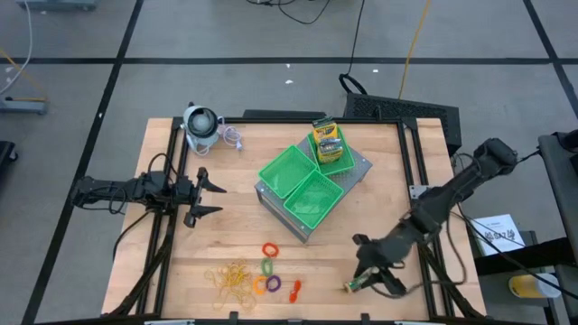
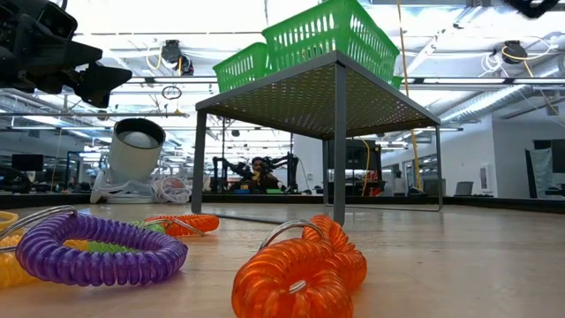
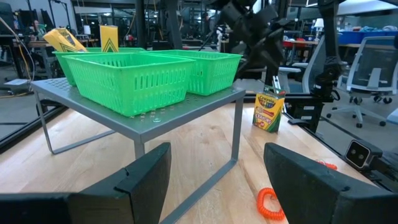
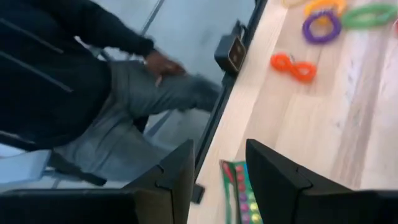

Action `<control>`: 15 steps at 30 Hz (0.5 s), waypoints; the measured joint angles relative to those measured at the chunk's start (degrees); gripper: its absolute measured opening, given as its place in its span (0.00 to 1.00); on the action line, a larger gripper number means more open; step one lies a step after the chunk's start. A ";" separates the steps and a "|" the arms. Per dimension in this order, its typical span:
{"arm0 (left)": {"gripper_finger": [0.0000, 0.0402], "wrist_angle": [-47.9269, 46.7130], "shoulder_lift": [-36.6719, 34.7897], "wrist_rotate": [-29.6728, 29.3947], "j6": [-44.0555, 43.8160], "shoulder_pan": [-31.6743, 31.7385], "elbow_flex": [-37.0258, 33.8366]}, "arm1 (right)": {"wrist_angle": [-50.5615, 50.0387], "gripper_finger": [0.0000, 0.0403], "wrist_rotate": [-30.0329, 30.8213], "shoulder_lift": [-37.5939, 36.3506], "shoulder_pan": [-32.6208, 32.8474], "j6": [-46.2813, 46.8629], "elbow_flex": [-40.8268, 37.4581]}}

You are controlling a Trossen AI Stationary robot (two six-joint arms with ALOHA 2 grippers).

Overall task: Pick & Place Office Desk Supplies
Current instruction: Put the yellow crayon box into the top right green bin on the shelf

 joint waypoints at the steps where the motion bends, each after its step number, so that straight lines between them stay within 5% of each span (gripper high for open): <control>1: 0.66 0.00 0.00 0.00 0.00 0.02 0.00 | 0.18 0.34 2.07 -0.35 1.41 -0.04 0.00; 10: 0.66 0.00 0.00 0.00 0.00 0.00 0.00 | -4.13 0.34 22.34 -0.49 14.48 -3.59 0.00; 15: 0.66 0.00 0.00 0.00 0.00 0.00 0.00 | -7.24 0.34 27.66 0.11 18.19 -3.53 0.00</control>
